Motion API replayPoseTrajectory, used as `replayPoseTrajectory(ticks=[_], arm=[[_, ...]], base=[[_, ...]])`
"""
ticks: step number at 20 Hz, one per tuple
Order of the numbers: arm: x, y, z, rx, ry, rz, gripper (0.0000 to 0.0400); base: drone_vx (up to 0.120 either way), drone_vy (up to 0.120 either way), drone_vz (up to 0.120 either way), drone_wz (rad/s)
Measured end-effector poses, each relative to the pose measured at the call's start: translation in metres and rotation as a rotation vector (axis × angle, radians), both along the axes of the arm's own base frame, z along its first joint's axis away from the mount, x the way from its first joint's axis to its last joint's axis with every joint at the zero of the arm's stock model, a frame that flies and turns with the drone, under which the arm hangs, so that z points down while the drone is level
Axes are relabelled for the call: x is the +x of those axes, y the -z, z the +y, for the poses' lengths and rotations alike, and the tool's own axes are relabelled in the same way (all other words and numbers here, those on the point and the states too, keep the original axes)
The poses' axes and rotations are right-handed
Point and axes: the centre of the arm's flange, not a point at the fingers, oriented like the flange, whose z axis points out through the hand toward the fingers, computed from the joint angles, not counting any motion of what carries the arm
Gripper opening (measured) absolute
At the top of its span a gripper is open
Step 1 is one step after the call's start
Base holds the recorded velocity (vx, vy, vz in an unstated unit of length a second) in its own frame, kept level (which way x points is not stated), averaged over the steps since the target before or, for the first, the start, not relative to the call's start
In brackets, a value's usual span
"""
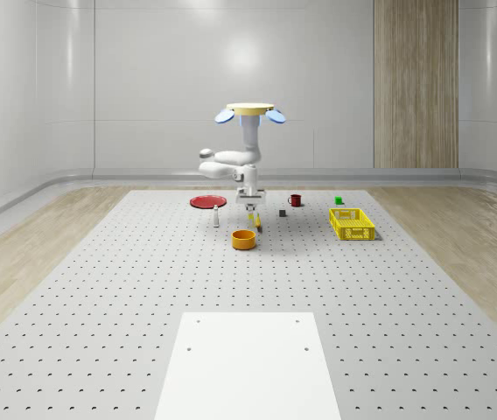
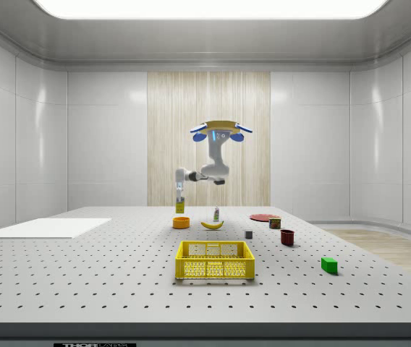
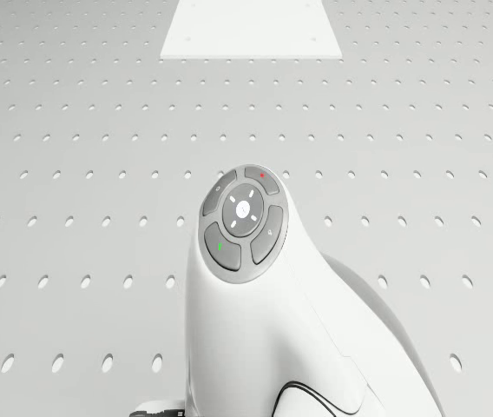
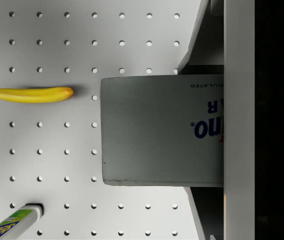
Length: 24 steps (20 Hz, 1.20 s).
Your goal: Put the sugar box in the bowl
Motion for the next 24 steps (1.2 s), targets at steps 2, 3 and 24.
replayPoseTrajectory(ticks=[2,3,24], arm=[[0.0,0.0,0.0,0.0,0.0,0.0,0.0168],[0.0,0.0,0.0,0.0,0.0,0.0,0.0168],[0.0,-0.049,0.0,-0.001,-0.002,0.0,0.0168]], base=[[0.0,-0.12,0.0,0.0],[0.0,-0.12,0.0,0.0],[0.0,-0.019,0.0,0.0]])
